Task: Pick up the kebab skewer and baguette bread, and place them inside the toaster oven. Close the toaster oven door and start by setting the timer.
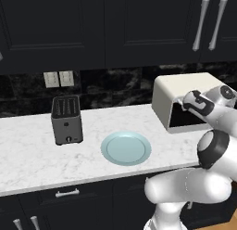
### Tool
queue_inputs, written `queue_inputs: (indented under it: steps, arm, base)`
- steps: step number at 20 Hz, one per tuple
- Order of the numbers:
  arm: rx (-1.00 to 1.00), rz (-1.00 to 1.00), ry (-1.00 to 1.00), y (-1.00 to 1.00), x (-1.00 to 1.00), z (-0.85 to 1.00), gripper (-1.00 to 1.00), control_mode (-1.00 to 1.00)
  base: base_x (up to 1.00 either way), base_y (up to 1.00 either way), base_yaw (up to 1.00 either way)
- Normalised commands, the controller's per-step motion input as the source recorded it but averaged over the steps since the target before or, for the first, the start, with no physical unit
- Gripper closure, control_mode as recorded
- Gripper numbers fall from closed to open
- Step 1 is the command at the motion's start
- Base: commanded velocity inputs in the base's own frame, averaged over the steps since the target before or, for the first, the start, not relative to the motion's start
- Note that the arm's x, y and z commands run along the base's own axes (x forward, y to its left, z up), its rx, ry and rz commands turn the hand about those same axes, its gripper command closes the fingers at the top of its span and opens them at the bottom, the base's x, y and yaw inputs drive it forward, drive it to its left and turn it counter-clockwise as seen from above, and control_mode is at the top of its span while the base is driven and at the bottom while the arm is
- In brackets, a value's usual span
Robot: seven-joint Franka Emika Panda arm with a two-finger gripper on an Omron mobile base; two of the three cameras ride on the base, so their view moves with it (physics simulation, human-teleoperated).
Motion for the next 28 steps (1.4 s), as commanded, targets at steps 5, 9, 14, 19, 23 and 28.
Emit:
queue_inputs:
  steps: [5, 9, 14, 19, 23, 28]
  arm:
    - [0.00, 0.02, 0.00, 0.10, 0.01, 0.02, -1.00, -1.00]
    - [0.00, 0.03, 0.00, -0.10, -0.57, 0.18, -1.00, -1.00]
    - [-0.04, 0.07, 0.00, -0.49, -0.37, 0.02, -1.00, -1.00]
    - [-0.15, 0.19, -0.07, -0.72, -0.20, 0.00, -1.00, -1.00]
    - [-0.25, 0.26, -0.17, -0.66, -0.11, 0.00, -1.00, -1.00]
    - [-0.30, 0.26, -0.13, -0.59, -0.06, 0.00, -1.00, -1.00]
  base:
    - [0.00, 0.00, 0.00]
    - [0.00, 0.00, 0.00]
    - [0.00, 0.00, 0.00]
    - [0.00, 0.00, 0.00]
    - [0.00, 0.00, 0.00]
    - [0.00, 0.00, 0.00]
